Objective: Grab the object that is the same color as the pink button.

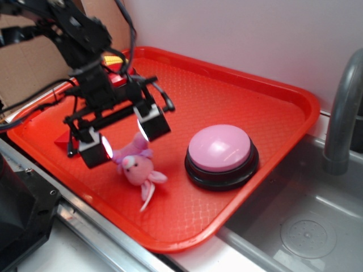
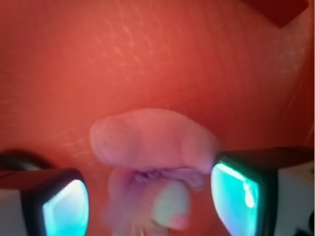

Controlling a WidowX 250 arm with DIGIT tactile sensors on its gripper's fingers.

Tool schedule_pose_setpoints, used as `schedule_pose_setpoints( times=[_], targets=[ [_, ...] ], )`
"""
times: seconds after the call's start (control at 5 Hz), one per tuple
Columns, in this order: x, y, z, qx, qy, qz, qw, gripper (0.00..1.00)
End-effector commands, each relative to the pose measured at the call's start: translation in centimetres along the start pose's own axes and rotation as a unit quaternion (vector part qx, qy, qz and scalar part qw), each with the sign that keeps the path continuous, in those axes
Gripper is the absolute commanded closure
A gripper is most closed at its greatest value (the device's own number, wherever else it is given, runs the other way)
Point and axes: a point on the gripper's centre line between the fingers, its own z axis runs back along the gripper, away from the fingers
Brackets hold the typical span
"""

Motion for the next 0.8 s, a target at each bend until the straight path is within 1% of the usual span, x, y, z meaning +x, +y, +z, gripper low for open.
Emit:
schedule_pose_setpoints(
  times=[0.0,0.2,0.4,0.6],
  targets=[
    [0.8,-1.0,-1.3,-0.003,-0.003,0.005,1.0,0.0],
    [1.1,-0.9,-1.6,-0.013,-0.014,0.013,1.0,0.05],
    [1.4,-1.0,-1.4,-0.015,-0.017,0.016,1.0,1.0],
    [1.6,-1.3,-0.4,-0.003,-0.037,-0.002,0.999,1.0]
  ],
)
